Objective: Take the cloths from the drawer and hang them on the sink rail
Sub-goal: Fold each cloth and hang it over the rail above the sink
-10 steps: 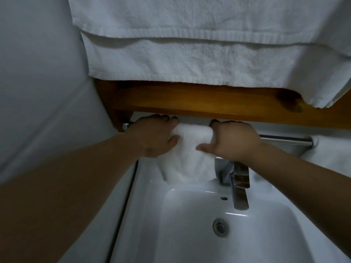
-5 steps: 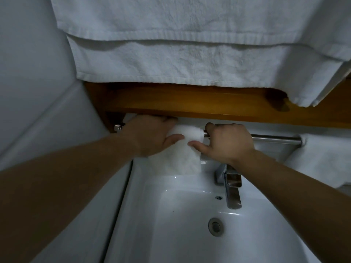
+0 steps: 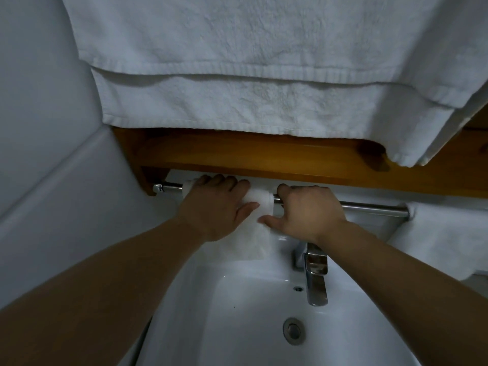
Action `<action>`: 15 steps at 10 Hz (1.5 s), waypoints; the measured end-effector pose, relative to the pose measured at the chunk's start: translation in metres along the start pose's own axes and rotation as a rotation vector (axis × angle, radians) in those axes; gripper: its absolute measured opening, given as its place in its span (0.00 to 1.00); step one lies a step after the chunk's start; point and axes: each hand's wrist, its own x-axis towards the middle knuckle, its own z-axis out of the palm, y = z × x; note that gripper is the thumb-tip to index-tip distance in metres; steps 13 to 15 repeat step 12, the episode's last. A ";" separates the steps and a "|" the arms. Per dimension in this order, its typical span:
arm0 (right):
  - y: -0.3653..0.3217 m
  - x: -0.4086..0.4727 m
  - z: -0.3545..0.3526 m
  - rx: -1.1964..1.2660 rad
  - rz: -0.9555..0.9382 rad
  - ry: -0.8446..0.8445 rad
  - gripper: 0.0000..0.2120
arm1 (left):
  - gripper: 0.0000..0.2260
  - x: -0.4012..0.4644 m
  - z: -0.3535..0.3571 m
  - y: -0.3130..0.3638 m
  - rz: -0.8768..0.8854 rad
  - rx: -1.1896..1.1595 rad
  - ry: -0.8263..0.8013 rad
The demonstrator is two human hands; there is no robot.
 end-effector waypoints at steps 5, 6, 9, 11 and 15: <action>0.001 0.002 0.001 0.009 0.011 -0.006 0.33 | 0.35 0.038 -0.020 -0.032 0.081 -0.174 -0.460; 0.001 0.002 0.002 0.012 0.017 -0.023 0.35 | 0.40 0.029 -0.018 -0.020 0.027 -0.156 -0.272; 0.003 0.006 -0.004 0.057 -0.002 -0.129 0.36 | 0.38 -0.002 -0.032 0.004 -0.083 -0.134 -0.088; 0.002 0.005 -0.015 0.095 -0.020 -0.213 0.38 | 0.34 -0.018 -0.046 0.013 -0.148 -0.068 -0.135; -0.001 0.002 -0.024 0.110 -0.009 -0.228 0.41 | 0.33 -0.032 -0.060 0.023 -0.108 -0.095 -0.148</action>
